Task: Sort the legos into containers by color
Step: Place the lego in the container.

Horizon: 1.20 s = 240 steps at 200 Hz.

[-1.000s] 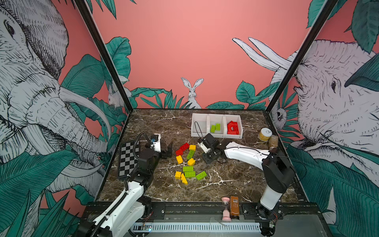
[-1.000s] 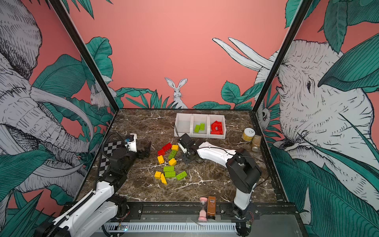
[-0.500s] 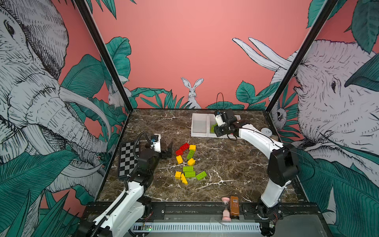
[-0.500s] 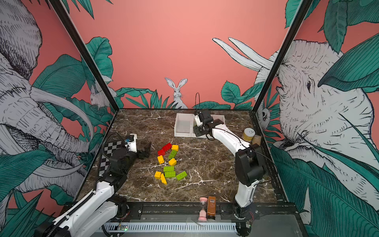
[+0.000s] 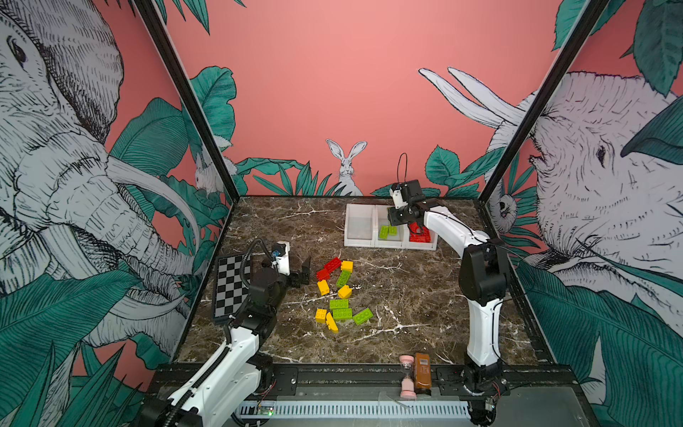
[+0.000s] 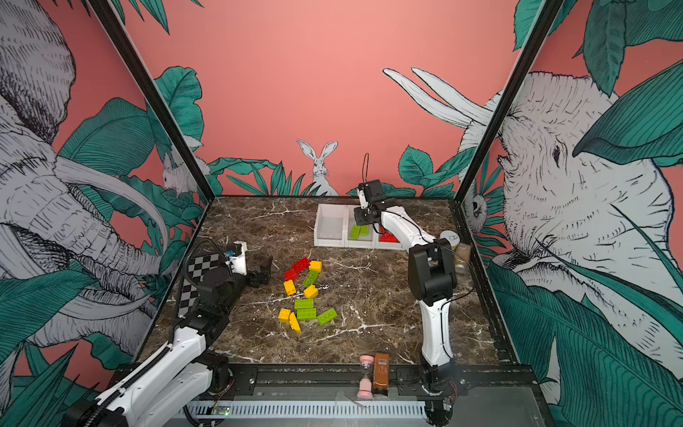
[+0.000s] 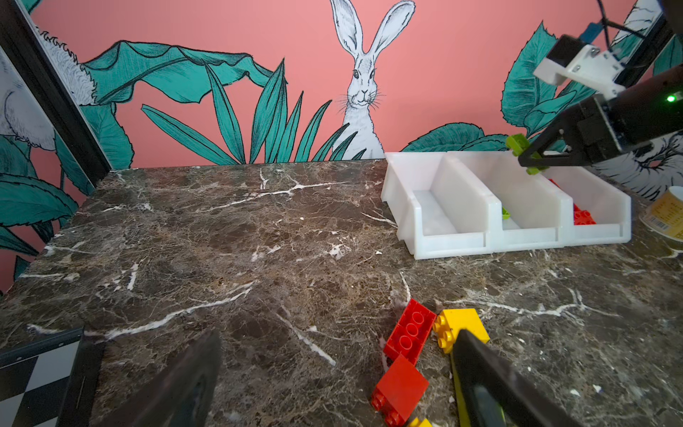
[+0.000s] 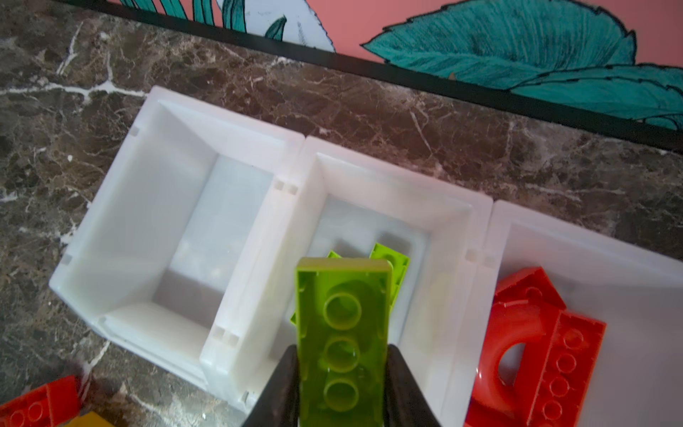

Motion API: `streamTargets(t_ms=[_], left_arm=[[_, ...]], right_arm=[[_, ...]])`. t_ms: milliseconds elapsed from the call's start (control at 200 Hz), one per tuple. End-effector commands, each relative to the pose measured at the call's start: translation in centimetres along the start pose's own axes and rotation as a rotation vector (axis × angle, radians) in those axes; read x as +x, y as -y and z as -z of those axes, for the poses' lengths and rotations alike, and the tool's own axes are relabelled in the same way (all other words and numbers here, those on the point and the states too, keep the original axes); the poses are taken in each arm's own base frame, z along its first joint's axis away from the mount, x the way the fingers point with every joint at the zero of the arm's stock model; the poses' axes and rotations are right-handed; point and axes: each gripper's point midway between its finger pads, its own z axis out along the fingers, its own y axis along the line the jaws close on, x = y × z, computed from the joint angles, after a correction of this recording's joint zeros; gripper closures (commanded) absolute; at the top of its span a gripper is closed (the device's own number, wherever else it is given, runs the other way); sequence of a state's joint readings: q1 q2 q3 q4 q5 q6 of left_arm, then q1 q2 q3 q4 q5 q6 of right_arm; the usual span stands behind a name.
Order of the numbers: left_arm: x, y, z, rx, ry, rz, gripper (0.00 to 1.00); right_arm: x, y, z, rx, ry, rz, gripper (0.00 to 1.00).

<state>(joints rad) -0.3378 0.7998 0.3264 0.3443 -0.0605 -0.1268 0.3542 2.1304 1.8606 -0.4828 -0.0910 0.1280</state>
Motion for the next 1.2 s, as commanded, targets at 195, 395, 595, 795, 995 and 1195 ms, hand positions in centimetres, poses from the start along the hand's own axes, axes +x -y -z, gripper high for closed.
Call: streamTargets(t_ms=[195,395,595,795,995,1195], left_arm=[[0.1,0.0,0.1,0.001,0.007,-0.007,0.01],[0.1,0.1,0.1,0.002,0.007,-0.007,0.02],[0.1,0.1,0.0,0.002,0.005,-0.007,0.01],[0.1,0.1,0.0,0.002,0.005,-0.007,0.01],[0.1,0.1,0.0,0.004,0.003,-0.006,0.02],[-0.1,0.1,0.1,0.004,0.010,-0.006,0.02]], right_arm=[[-1.2,-0.4,-3.1,-0.037,0.017,-0.061,0.68],[-0.8,-1.2,-4.3,-0.084,0.009,-0.093,0.68],[0.4,-1.7,-5.2,-0.101,-0.017,-0.097,0.67],[0.6,-1.9,-5.2,-0.096,-0.024,-0.085,0.57],[0.2,-1.8,-4.2,-0.078,-0.026,-0.060,0.42],[1.5,-3.8,0.7,-0.092,-0.037,0.014,0.36]])
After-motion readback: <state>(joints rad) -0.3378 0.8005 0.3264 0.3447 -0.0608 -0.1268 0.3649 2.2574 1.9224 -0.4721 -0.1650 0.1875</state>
